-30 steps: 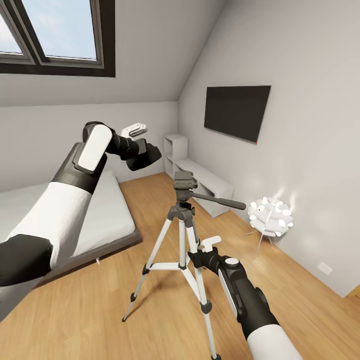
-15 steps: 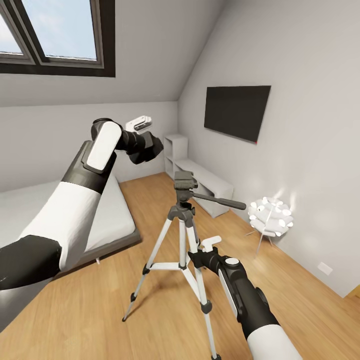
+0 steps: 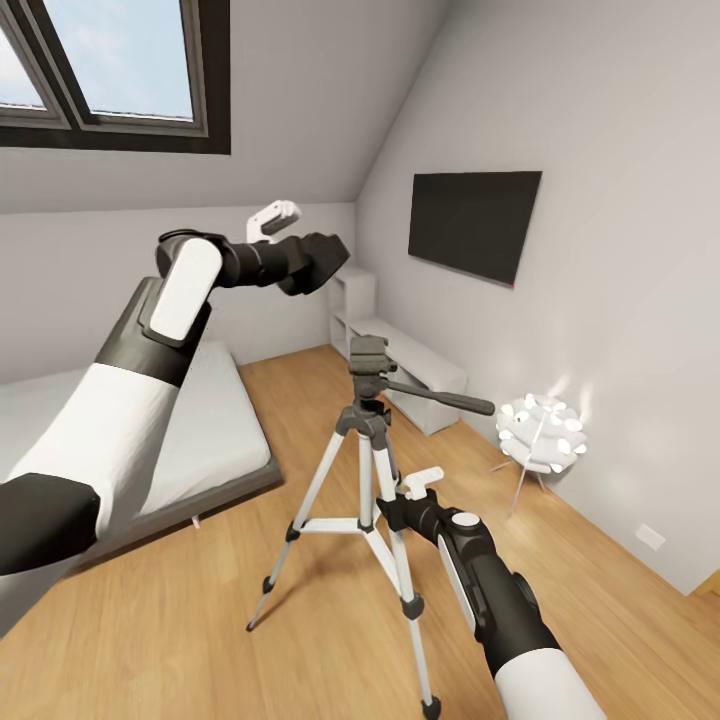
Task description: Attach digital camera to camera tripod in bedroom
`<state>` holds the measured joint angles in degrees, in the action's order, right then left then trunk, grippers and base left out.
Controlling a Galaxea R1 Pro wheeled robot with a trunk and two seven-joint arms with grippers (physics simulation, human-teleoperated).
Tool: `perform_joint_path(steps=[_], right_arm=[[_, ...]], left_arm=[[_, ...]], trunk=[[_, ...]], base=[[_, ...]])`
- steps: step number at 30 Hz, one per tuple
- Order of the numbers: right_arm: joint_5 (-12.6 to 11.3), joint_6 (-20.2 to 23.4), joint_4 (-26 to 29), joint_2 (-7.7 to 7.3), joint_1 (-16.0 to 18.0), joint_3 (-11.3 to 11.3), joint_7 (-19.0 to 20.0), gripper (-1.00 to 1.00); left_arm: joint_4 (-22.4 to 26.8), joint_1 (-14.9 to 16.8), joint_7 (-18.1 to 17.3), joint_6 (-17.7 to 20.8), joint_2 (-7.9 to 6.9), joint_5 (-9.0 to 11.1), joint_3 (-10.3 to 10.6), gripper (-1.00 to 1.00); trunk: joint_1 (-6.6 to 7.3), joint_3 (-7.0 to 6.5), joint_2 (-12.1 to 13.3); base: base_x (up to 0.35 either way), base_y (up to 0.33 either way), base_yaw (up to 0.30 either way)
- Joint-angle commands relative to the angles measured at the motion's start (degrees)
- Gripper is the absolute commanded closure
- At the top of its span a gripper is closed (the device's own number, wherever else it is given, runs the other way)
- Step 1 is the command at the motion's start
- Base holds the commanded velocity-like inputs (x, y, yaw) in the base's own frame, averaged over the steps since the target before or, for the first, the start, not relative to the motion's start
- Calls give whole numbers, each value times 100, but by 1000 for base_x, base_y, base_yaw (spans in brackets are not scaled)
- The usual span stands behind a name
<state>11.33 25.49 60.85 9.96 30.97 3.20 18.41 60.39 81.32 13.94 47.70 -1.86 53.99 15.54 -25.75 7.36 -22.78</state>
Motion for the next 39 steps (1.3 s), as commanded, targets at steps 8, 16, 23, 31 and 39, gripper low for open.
perform_joint_path(steps=[8, 16, 23, 31, 39], right_arm=[[36, 30, 17, 4, 5, -6, 41, 100], [36, 79, 15, 4, 6, 4, 57, 100], [18, 170, 18, 4, 5, -3, 109, 100], [-4, 216, 23, 4, 5, -4, 118, 100], [-7, 179, 23, 4, 5, -4, 116, 100]], left_arm=[[21, 7, -52, -14, -83, 48, 28, 100], [-303, 7, 51, -28, -115, 91, 35, 100], [-528, 7, -305, -196, -186, 57, 38, 100], [-556, 7, -1405, -457, -473, 43, 45, 100], [-596, 3, -1957, -1273, -617, 56, 55, 100]], trunk=[[-3, 13, -14], [-3, 13, -14], [-3, 13, -14], [-3, 13, -14], [-3, 13, -14]], base=[[0, 0, 0], [0, 0, 0], [0, 0, 0], [0, 0, 0], [0, 0, 0]])
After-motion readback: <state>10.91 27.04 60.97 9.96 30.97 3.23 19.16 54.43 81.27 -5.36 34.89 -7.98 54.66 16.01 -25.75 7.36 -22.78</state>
